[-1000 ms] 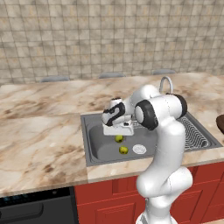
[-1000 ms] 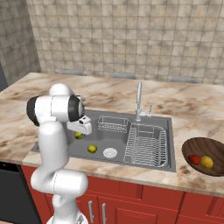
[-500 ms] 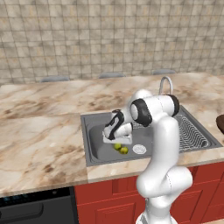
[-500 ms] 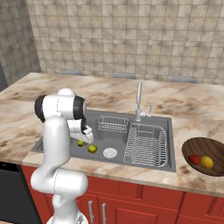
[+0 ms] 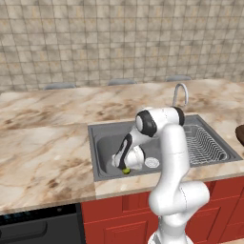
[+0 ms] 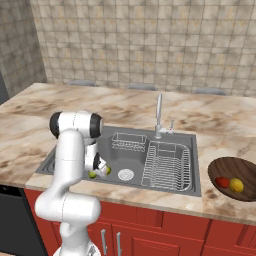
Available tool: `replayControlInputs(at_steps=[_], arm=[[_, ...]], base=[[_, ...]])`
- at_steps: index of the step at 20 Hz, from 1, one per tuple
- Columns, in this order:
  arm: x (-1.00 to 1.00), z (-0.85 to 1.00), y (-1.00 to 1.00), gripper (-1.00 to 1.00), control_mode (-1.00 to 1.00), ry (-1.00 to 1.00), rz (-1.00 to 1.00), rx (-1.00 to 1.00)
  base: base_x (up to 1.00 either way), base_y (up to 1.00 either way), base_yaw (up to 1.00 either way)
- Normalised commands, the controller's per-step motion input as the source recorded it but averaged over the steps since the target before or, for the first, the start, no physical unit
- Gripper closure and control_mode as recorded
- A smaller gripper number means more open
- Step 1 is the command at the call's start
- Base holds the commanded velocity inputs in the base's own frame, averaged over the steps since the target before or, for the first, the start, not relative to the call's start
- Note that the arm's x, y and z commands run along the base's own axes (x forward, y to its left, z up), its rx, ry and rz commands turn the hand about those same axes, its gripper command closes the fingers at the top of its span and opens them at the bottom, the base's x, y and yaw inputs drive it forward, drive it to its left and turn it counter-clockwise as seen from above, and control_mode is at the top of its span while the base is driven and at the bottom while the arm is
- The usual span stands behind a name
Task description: There is a mixed pile of frozen fruits and vegetables on the counter. Locate all the frozen vegetables and place the items in a bowl on the counter. Take all the frozen fruits and defrost them in a running sink.
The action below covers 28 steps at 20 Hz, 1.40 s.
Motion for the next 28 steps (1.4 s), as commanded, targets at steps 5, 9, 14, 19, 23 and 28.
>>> replayControlInputs(at_steps=[5,9,14,19,23,28], arm=[[0.13,-0.07,0.06,-1.0,-1.0,-0.04,0.01,0.0],[0.14,0.18,0.22,-1.0,-1.0,0.18,0.06,-0.07],[0.04,0.22,0.03,-1.0,-1.0,0.15,0.03,-0.05],[-0.08,0.37,-0.05,-1.0,-1.0,0.05,0.02,0.0],[-0.16,0.66,0.0,-1.0,-1.0,0.08,0.01,0.0],[-0.38,0.92,-0.02,-1.0,-1.0,0.08,0.0,0.0]], base=[[0.0,0.0,0.0],[0.0,0.0,0.0],[0.0,0.0,0.0],[0.0,0.0,0.0],[0.0,0.0,0.0],[0.0,0.0,0.0]])
